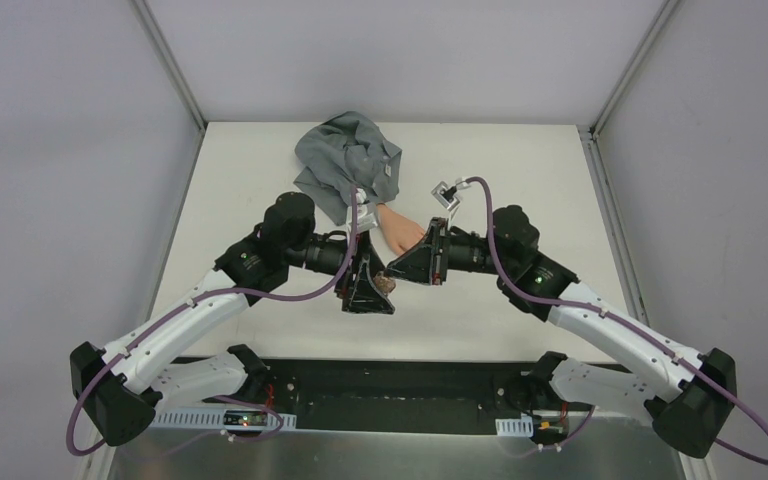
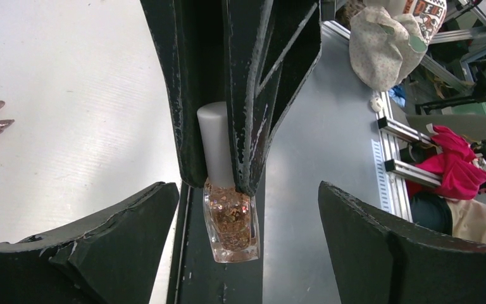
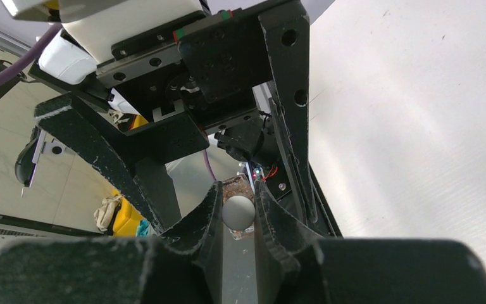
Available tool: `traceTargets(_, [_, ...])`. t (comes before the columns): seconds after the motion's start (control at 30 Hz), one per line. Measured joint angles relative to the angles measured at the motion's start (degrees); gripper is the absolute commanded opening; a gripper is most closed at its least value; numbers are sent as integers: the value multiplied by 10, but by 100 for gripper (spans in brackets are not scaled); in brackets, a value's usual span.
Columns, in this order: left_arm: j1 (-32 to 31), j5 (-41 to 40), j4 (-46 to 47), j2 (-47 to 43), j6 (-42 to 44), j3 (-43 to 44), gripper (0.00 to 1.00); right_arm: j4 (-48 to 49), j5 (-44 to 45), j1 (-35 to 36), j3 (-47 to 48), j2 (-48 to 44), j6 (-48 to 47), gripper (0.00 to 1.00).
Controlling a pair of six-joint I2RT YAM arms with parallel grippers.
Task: Paint the nails
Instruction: Unscrew the nail polish bottle.
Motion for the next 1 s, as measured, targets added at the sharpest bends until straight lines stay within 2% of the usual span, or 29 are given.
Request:
traceTargets(0.07, [0,-4,0,0,-3,0,82,-1,-5,0,0,4,0,0])
traceTargets(0.2, [1,-15,0,0,-7,0,66,-11,-7,0,0,9,-1,0])
traceTargets(0.33, [4,-16,0,1,-9,0,54,-15,-7,0,0,9,-1,0])
traceTargets(0.4, [4,-16,0,3,-9,0,43,-16,-6,0,0,9,-1,0])
traceTargets(0.47, [4,-16,0,3,-10,0,27,-17,-5,0,0,9,-1,0])
traceTargets(0.6, [7,-22,-3,6,-16,0,2,-19,-4,0,0,7,-8,0])
traceTargets(0.63, [7,-24,-2,8,-18,0,0,-19,0,0,0,7,-11,3])
traceTargets(0.67, [8,-26,-2,8,-19,0,0,-20,2,0,0,7,-12,17])
traceTargets(0.73, [8,-30,-2,9,-19,0,0,-22,12,0,0,7,-13,51])
traceTargets(0.77, [7,-31,-1,9,-17,0,0,-23,17,0,0,6,-8,62])
traceTargets(0.8, [7,-35,-1,9,-15,0,0,-23,26,1,0,4,-4,69])
traceTargets(0.9, [7,-55,-2,7,-4,0,0,-31,69,0,0,-8,13,72])
traceTargets(1.0, [7,-91,-2,-3,4,-6,0,-35,116,1,0,-23,32,69])
